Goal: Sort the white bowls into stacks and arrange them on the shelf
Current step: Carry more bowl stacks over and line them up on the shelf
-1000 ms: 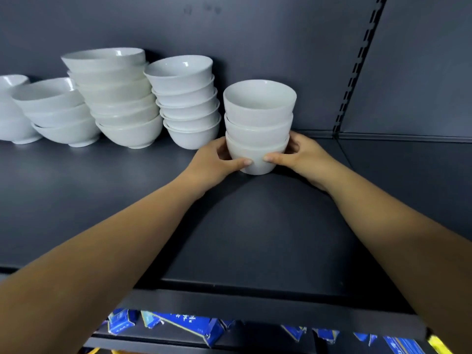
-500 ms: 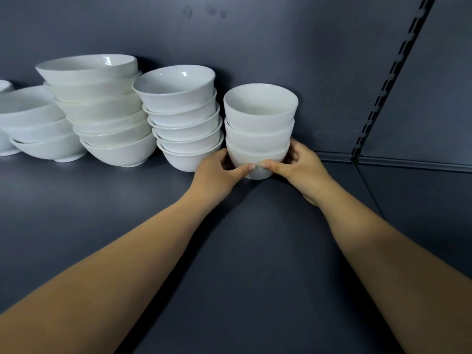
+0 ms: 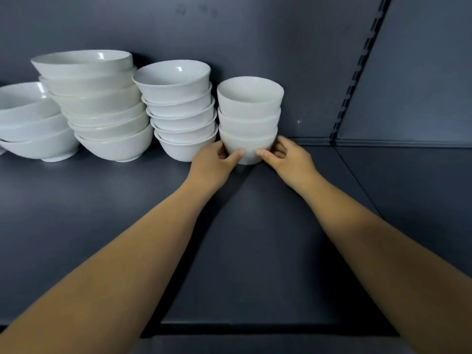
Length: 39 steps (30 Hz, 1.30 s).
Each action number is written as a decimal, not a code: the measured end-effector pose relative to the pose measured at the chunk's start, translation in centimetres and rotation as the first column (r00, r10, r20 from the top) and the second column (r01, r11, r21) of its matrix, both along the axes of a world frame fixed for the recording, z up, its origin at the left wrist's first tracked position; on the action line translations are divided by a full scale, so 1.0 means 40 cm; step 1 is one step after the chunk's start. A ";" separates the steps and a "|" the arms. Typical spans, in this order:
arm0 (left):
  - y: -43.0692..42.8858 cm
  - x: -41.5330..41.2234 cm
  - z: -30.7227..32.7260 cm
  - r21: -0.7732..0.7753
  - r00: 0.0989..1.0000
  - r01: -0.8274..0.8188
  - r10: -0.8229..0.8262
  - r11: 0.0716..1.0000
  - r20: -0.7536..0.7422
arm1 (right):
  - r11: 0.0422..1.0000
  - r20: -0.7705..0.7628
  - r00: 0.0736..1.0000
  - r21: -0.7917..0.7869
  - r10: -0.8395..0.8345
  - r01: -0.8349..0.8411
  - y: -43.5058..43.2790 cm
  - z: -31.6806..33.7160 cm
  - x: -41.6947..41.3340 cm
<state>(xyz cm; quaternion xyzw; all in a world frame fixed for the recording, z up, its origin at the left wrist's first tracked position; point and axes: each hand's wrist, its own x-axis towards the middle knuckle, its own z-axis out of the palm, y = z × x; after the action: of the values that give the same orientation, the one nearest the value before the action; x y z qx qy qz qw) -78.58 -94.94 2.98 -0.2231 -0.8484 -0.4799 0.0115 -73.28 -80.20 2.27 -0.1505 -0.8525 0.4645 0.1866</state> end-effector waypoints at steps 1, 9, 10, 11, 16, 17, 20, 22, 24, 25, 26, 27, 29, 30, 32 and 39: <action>-0.008 0.008 0.007 -0.021 0.999 0.019 -0.020 1.000 -0.030 | 0.999 0.017 0.999 0.013 -0.036 0.036 -0.007 0.003 0.019; -0.081 0.221 0.108 0.010 0.899 0.302 -0.281 0.953 -0.335 | 0.877 -0.144 0.947 0.357 -0.288 0.321 -0.104 0.026 0.371; -0.087 0.269 0.105 -0.005 0.845 0.376 -0.345 0.927 -0.408 | 0.828 -0.193 0.932 0.429 -0.306 0.360 -0.121 0.022 0.427; -0.095 0.315 0.098 -0.036 0.774 0.454 -0.414 0.890 -0.479 | 0.782 -0.225 0.925 0.495 -0.306 0.379 -0.138 0.018 0.480; -0.091 0.534 0.003 -0.384 0.372 0.657 -0.722 0.649 -0.584 | 0.659 -0.171 0.882 0.606 -0.440 0.446 -0.195 -0.055 0.817; -0.081 0.585 -0.023 -0.407 0.325 0.683 -0.751 0.607 -0.575 | 0.645 -0.138 0.855 0.599 -0.500 0.474 -0.207 -0.078 0.894; -0.036 0.732 -0.096 -0.449 0.222 0.757 -0.833 0.474 -0.506 | 0.620 -0.004 0.757 0.571 -0.654 0.538 -0.228 -0.153 1.107; 0.002 0.827 -0.154 -0.475 0.152 0.799 -0.888 0.369 -0.435 | 0.575 0.060 0.656 0.546 -0.752 0.609 -0.247 -0.203 1.242; 0.039 0.929 -0.206 -0.479 0.120 0.832 -0.932 0.282 -0.341 | 0.499 0.102 0.537 0.541 -0.838 0.676 -0.273 -0.250 1.377; 0.053 0.981 -0.231 -0.477 0.117 0.843 -0.950 0.250 -0.290 | 0.458 0.113 0.477 0.534 -0.872 0.710 -0.290 -0.268 1.438; 0.065 1.028 -0.249 -0.472 0.120 0.851 -0.960 0.231 -0.253 | 0.418 0.121 0.422 0.529 -0.899 0.739 -0.305 -0.282 1.488; 0.079 1.085 -0.275 -0.464 0.108 0.864 -0.972 0.196 -0.210 | 0.385 0.148 0.363 0.513 -0.920 0.767 -0.323 -0.298 1.544; 0.103 1.192 -0.324 -0.455 0.061 0.882 -0.988 0.119 -0.141 | 0.348 0.238 0.263 0.468 -0.935 0.812 -0.356 -0.330 1.643; 0.117 1.241 -0.349 -0.457 0.050 0.884 -0.992 0.098 -0.115 | 0.324 0.269 0.221 0.444 -0.938 0.835 -0.369 -0.347 1.688; 0.142 1.320 -0.391 -0.472 0.051 0.879 -0.997 0.073 -0.058 | 0.285 0.292 0.170 0.417 -0.941 0.863 -0.387 -0.386 1.758; 0.197 1.531 -0.510 -0.477 -0.103 0.867 -0.989 -0.143 0.109 | 0.199 0.490 0.010 0.335 -0.872 0.921 -0.433 -0.499 1.919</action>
<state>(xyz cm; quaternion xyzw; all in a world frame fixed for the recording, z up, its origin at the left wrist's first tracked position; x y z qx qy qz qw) -17.35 -87.05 -17.41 -0.8332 -0.4750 -0.1077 -0.2619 3.47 -97.53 -17.69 -0.7965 -0.5492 0.1992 0.1560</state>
